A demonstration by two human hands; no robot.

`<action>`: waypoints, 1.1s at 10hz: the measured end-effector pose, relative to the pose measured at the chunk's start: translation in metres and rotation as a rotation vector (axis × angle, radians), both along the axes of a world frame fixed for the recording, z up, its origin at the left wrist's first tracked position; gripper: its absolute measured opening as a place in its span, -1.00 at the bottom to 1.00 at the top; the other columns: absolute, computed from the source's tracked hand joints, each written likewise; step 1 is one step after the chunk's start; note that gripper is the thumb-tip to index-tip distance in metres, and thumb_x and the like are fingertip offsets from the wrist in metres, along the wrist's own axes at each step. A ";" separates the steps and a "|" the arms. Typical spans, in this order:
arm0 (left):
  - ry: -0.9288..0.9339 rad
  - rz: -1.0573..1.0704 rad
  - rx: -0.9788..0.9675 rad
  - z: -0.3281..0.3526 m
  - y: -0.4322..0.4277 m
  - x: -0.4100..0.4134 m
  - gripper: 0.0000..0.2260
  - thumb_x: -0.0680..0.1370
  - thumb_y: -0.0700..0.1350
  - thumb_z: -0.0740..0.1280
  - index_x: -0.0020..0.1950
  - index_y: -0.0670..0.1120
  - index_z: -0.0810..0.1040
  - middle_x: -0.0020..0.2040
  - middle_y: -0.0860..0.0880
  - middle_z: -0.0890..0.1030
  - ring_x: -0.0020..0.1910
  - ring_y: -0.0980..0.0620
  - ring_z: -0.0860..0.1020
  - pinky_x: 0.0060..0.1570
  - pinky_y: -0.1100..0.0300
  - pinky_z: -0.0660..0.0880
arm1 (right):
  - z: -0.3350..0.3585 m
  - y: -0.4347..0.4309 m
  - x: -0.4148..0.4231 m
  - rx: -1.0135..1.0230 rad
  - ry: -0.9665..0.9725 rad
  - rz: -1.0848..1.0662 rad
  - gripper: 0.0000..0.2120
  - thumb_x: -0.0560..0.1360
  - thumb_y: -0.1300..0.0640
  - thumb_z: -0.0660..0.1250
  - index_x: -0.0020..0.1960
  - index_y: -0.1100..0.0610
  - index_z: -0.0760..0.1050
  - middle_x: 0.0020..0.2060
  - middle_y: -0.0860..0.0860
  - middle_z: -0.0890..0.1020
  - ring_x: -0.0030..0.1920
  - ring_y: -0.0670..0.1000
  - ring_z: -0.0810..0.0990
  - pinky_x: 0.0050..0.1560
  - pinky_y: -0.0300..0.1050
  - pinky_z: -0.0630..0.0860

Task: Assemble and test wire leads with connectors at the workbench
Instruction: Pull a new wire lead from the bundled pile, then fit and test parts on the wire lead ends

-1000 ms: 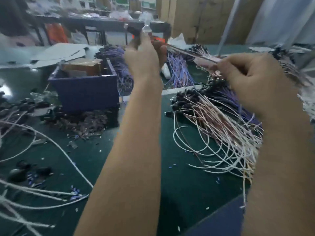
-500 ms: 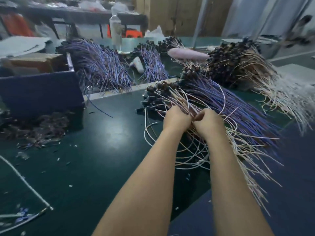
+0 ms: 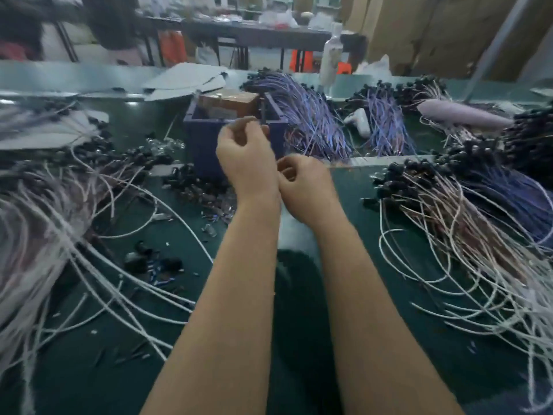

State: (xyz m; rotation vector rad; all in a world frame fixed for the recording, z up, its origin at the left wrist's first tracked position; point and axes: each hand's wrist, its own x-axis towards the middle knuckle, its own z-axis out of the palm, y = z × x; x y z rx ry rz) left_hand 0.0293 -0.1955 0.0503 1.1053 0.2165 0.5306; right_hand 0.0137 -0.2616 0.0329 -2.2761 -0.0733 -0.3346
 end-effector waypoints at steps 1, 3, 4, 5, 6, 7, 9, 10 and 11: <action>0.056 0.120 -0.121 -0.008 0.060 0.001 -0.87 0.56 -0.29 0.18 -0.09 -0.08 0.44 -0.18 -0.03 0.53 -0.28 0.10 0.44 -0.26 0.24 0.37 | -0.011 0.063 0.008 -0.047 0.091 0.189 -0.84 0.53 0.17 0.27 0.01 0.11 0.61 -0.06 0.05 0.67 -0.09 0.02 0.58 -0.11 -0.14 0.46; 0.193 0.413 -0.268 -0.017 0.158 0.003 -0.88 0.56 -0.30 0.12 0.04 -0.16 0.39 -0.03 -0.13 0.44 -0.12 -0.01 0.40 -0.15 0.16 0.32 | -0.029 0.167 0.029 -0.136 0.126 0.365 -0.71 0.56 0.17 0.21 0.25 0.09 0.53 0.18 0.11 0.58 0.16 0.12 0.52 0.10 -0.03 0.47; 0.202 0.510 -0.306 -0.016 0.187 0.003 -0.79 0.59 -0.28 0.11 0.19 -0.23 0.41 0.02 -0.13 0.45 -0.14 0.03 0.41 -0.24 0.27 0.34 | -0.039 0.202 0.042 -0.178 0.119 0.410 -0.67 0.58 0.09 0.20 0.33 0.01 0.47 0.25 0.10 0.54 0.25 0.14 0.46 0.22 0.04 0.43; 0.233 0.516 -0.348 -0.015 0.205 0.006 -0.71 0.59 -0.27 0.11 0.30 -0.31 0.38 0.30 -0.30 0.45 -0.08 -0.08 0.49 -0.18 0.02 0.39 | -0.046 0.226 0.056 -0.418 0.216 0.410 -0.66 0.60 0.02 0.14 0.36 -0.08 0.41 0.33 0.09 0.41 0.39 0.16 0.28 0.37 0.18 0.26; 0.233 0.508 -0.380 -0.016 0.210 0.006 -0.64 0.58 -0.28 0.11 0.35 -0.38 0.33 0.37 -0.36 0.36 -0.13 -0.09 0.45 -0.10 -0.05 0.46 | -0.049 0.237 0.062 -0.449 0.184 0.316 -0.68 0.58 0.11 0.13 0.28 0.04 0.50 0.27 0.10 0.46 0.35 0.16 0.33 0.34 0.14 0.28; 0.250 0.462 -0.388 -0.017 0.211 0.004 -0.64 0.57 -0.29 0.10 0.33 -0.42 0.32 0.34 -0.39 0.38 -0.01 -0.22 0.49 0.11 -0.17 0.39 | -0.043 0.233 0.056 -0.132 -0.018 0.207 -0.73 0.57 0.23 0.14 0.14 0.19 0.57 0.10 0.14 0.57 0.16 0.14 0.49 0.18 0.00 0.40; 0.273 -0.012 -0.206 -0.010 0.176 0.009 -0.73 0.63 -0.17 0.13 0.17 -0.32 0.50 0.23 -0.36 0.51 0.22 -0.29 0.48 0.19 -0.06 0.45 | 0.007 0.187 0.060 0.604 -0.099 0.211 -0.84 0.56 0.31 0.22 0.09 0.14 0.44 -0.10 0.02 0.59 -0.14 -0.02 0.60 -0.01 -0.13 0.59; 0.296 -0.149 0.126 -0.003 0.144 0.018 -0.73 0.63 -0.10 0.15 0.13 -0.25 0.54 0.18 -0.31 0.56 0.18 -0.26 0.52 0.20 -0.11 0.48 | 0.021 0.156 0.066 0.691 0.032 0.204 -0.84 0.57 0.27 0.23 0.06 0.16 0.56 -0.10 0.06 0.63 -0.07 0.01 0.58 0.05 -0.07 0.58; 0.266 -0.111 0.053 0.003 0.120 0.015 -0.76 0.61 -0.16 0.14 0.16 -0.27 0.46 0.13 -0.27 0.56 0.10 -0.21 0.54 0.12 -0.05 0.50 | 0.019 0.128 0.056 0.573 0.114 0.204 -0.86 0.54 0.20 0.30 -0.14 0.09 0.60 -0.22 0.05 0.67 -0.19 0.02 0.62 -0.20 -0.14 0.57</action>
